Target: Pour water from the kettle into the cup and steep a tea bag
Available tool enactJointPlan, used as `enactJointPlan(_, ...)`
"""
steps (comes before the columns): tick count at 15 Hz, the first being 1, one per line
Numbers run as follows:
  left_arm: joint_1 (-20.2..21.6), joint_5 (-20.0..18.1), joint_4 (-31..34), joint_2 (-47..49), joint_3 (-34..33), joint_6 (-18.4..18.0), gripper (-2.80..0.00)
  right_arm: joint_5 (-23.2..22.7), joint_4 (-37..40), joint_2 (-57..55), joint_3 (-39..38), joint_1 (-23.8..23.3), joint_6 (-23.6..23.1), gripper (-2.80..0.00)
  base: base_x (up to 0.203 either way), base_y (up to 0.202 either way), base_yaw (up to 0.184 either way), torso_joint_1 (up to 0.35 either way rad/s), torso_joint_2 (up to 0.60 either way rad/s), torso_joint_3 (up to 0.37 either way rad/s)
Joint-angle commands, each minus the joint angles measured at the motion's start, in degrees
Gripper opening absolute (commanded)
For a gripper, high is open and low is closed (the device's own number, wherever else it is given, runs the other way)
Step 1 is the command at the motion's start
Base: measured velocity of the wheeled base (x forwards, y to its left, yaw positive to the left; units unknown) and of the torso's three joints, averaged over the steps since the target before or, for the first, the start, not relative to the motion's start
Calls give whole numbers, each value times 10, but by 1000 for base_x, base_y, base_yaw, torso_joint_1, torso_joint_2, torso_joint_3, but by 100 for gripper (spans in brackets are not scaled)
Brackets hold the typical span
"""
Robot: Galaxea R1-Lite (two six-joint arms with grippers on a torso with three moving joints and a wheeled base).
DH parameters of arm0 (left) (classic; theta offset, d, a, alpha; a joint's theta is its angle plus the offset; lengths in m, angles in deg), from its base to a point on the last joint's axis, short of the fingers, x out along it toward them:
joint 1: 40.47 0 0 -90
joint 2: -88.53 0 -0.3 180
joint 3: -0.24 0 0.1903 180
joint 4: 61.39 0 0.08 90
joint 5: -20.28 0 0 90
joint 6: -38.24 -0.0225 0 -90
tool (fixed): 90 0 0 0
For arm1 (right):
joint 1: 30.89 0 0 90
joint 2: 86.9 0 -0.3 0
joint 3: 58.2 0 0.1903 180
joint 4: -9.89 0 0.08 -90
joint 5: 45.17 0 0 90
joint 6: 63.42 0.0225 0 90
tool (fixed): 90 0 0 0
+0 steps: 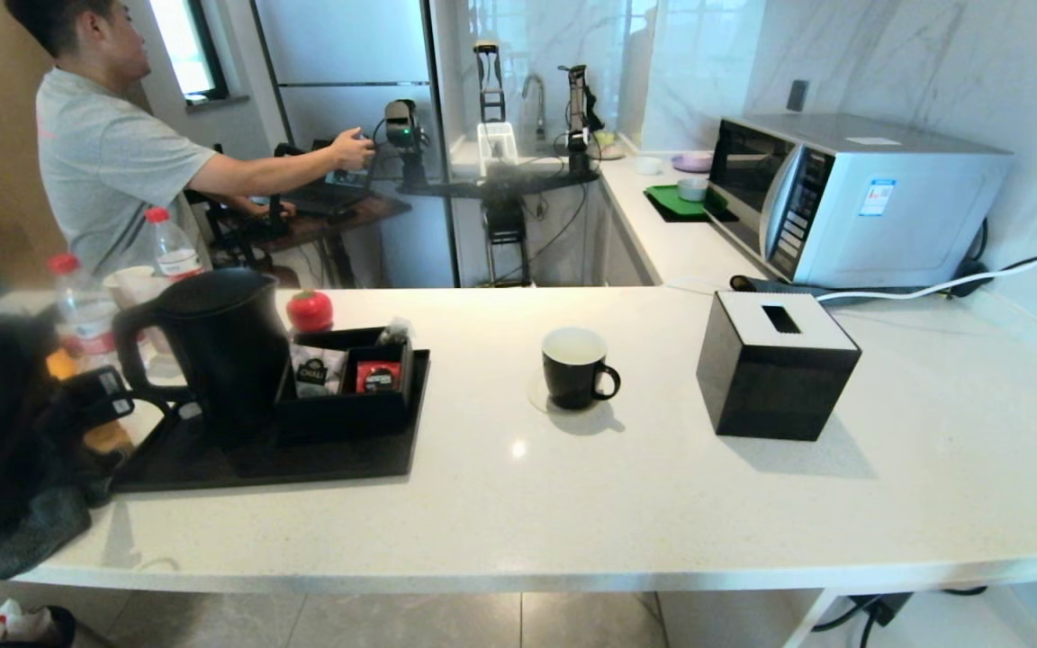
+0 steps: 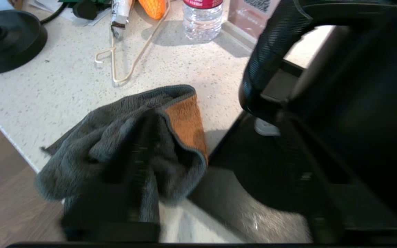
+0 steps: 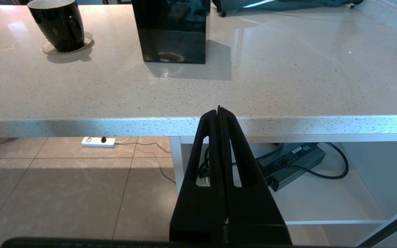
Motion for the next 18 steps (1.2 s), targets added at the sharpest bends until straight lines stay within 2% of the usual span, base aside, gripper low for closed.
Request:
enactJointPlan(1, -5, 2, -1, -50, -31, 1, -280, 0, 0, -1, 0, 0, 0, -280, 0, 0, 0, 0, 0, 0)
enactJointPlan(6, -8, 0, 28, -129, -101, 1, -280, 0, 0, -1, 0, 0, 0, -280, 0, 0, 0, 0, 0, 0)
enactJointPlan(9, -8, 0, 103, -178, -110, 1, -280, 0, 0, -1, 0, 0, 0, -280, 0, 0, 0, 0, 0, 0)
enactJointPlan(12, -15, -2, 108, -215, -144, -3, -280, 0, 0, -1, 0, 0, 0, -280, 0, 0, 0, 0, 0, 0)
enactJointPlan(14, -43, -1, 106, -242, -174, -4, -280, 0, 0, -1, 0, 0, 0, -280, 0, 0, 0, 0, 0, 0)
enactJointPlan(18, -132, 1, 117, -311, -207, -5, -280, 0, 0, -1, 0, 0, 0, -280, 0, 0, 0, 0, 0, 0)
